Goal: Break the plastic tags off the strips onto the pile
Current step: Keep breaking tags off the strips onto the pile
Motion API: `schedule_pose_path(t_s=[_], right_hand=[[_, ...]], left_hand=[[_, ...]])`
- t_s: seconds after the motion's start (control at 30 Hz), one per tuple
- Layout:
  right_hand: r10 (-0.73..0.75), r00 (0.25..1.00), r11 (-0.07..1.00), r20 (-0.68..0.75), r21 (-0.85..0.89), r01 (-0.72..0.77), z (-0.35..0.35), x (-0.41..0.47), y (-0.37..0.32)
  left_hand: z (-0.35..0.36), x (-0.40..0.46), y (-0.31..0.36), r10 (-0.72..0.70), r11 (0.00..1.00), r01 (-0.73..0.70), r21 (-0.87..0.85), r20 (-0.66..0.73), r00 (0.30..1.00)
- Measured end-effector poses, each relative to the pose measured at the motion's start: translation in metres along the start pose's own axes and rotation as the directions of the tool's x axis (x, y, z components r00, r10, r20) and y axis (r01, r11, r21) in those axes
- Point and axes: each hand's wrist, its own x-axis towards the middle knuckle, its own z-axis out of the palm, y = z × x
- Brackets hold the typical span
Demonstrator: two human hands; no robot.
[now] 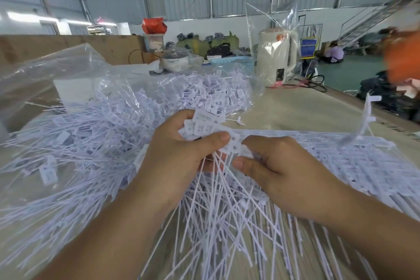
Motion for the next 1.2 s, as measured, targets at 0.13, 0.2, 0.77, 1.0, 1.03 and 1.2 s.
schedule_pose_path(t_s=[0.13, 0.2, 0.77, 1.0, 1.03, 1.2], right_hand=[[-0.003, 0.988, 1.0, -0.153, 0.021, 0.006, 0.004, -0.001, -0.005], [-0.018, 0.976, 0.999, -0.219, 0.035, 0.026, 0.005, -0.001, -0.01], [-0.032, 0.985, 0.981, 0.169, 0.192, -0.001, 0.003, -0.005, 0.002], [0.013, 0.985, 0.957, 0.17, 0.282, -0.062, 0.006, -0.003, 0.002], [0.013, 0.987, 0.957, 0.163, 0.285, -0.059, 0.006, -0.003, 0.003], [0.012, 0.986, 0.952, 0.167, 0.299, -0.062, 0.007, -0.001, 0.006]], left_hand=[[0.004, -0.001, 0.0, -0.081, 0.98, 0.077, -0.185, -0.013, 0.997], [0.009, -0.003, 0.001, -0.144, 0.949, 0.139, -0.282, 0.004, 0.99], [0.001, 0.0, -0.008, -0.062, 0.998, 0.063, -0.015, 0.1, 0.993], [0.003, -0.004, -0.006, -0.067, 0.998, 0.066, 0.011, 0.167, 0.984], [0.003, -0.004, -0.006, -0.076, 0.997, 0.077, 0.0, 0.168, 0.983], [0.003, -0.001, -0.005, -0.066, 0.998, 0.068, -0.012, 0.1, 0.993]])
